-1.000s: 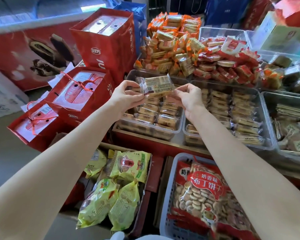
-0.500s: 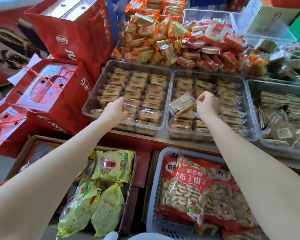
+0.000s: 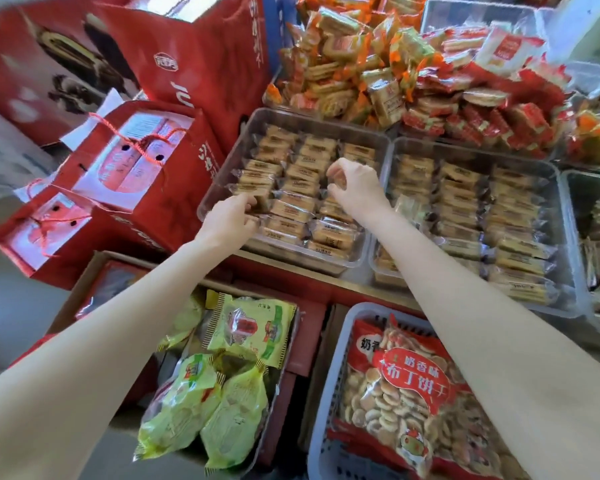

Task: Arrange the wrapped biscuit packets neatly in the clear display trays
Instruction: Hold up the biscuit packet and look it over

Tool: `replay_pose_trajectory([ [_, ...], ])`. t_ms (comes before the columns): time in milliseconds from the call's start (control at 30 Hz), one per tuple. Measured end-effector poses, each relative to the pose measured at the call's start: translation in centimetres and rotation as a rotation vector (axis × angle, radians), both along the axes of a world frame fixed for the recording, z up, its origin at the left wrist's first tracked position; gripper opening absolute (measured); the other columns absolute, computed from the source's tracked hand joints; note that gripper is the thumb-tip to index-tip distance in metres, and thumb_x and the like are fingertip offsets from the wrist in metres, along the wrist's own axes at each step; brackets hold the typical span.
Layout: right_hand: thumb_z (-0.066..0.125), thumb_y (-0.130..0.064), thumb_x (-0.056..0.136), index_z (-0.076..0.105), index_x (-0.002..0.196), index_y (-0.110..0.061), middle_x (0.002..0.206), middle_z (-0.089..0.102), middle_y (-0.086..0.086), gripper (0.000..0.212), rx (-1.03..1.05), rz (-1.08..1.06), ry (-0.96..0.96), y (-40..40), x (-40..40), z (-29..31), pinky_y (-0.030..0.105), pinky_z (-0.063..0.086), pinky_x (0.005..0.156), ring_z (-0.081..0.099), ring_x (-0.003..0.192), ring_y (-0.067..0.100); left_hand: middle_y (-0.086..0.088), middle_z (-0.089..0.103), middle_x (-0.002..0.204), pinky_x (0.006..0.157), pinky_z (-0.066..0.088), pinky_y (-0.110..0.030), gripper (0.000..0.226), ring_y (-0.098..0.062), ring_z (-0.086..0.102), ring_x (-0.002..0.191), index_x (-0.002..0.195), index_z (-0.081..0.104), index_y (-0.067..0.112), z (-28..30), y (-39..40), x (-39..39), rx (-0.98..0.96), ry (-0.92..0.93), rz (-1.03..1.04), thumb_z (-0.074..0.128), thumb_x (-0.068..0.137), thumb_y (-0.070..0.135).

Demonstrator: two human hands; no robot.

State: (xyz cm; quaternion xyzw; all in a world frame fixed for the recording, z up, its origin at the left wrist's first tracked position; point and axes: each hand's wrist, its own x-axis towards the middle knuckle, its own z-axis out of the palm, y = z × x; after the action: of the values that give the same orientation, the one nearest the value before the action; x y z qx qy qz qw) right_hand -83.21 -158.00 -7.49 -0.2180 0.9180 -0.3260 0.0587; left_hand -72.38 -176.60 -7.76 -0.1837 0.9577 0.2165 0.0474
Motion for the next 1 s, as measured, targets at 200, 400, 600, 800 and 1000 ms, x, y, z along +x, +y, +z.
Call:
replay_pose_trajectory([
  [200, 0.062, -0.022, 0.090, 0.062, 0.112, -0.006, 0.113, 0.064, 0.012, 0.028, 0.200, 0.415, -0.083, -10.0, 2.0, -3.1, 0.036, 0.045, 0.091, 0.055, 0.108, 0.028, -0.014, 0.056, 0.126, 0.097, 0.039, -0.040, 0.042, -0.033, 0.048, 0.118, 0.129, 0.051, 0.007, -0.7, -5.3, 3.6, -0.098, -0.040, 0.018, 0.049, 0.087, 0.007],
  [400, 0.046, -0.003, 0.090, 0.054, 0.109, -0.013, 0.106, 0.061, 0.012, 0.023, 0.536, 0.444, 0.085, -13.2, 2.4, -5.8, 0.048, 0.025, 0.105, 0.044, 0.114, 0.033, -0.009, 0.055, 0.130, 0.101, 0.038, -0.036, 0.041, -0.027, 0.050, 0.120, 0.129, 0.052, 0.008, -1.3, -7.1, 4.7, 0.003, 0.027, 0.026, 0.047, 0.088, 0.005],
  [600, 0.065, -0.013, 0.082, 0.051, 0.111, -0.008, 0.103, 0.058, 0.008, 0.033, 0.039, 0.126, -0.176, -13.3, 2.1, -4.5, 0.038, 0.044, 0.093, 0.049, 0.106, 0.026, -0.010, 0.058, 0.123, 0.100, 0.041, -0.038, 0.042, -0.027, 0.053, 0.116, 0.128, 0.053, 0.009, -1.1, -7.5, 4.3, 0.101, 0.141, 0.021, 0.048, 0.087, 0.003],
  [800, 0.069, -0.010, 0.085, 0.062, 0.097, -0.012, 0.096, 0.062, 0.013, 0.014, -0.417, 0.134, -0.485, -7.3, 2.1, 1.8, 0.036, 0.057, 0.079, 0.061, 0.083, 0.016, -0.009, 0.063, 0.117, 0.087, 0.053, -0.025, 0.037, -0.008, 0.066, 0.090, 0.131, 0.051, 0.003, 1.3, -5.4, 1.7, 0.733, 0.334, 0.251, 0.052, 0.096, 0.015],
  [1000, 0.069, -0.008, 0.083, 0.065, 0.099, -0.007, 0.099, 0.069, 0.011, 0.017, -0.723, -0.031, -0.604, -2.3, 3.5, 4.1, 0.029, 0.055, 0.083, 0.068, 0.090, 0.020, -0.013, 0.071, 0.094, 0.086, 0.055, -0.028, 0.020, -0.017, 0.071, 0.084, 0.101, 0.068, 0.001, 3.6, -2.2, 1.1, 1.081, 0.360, 0.331, 0.065, 0.087, 0.014],
])
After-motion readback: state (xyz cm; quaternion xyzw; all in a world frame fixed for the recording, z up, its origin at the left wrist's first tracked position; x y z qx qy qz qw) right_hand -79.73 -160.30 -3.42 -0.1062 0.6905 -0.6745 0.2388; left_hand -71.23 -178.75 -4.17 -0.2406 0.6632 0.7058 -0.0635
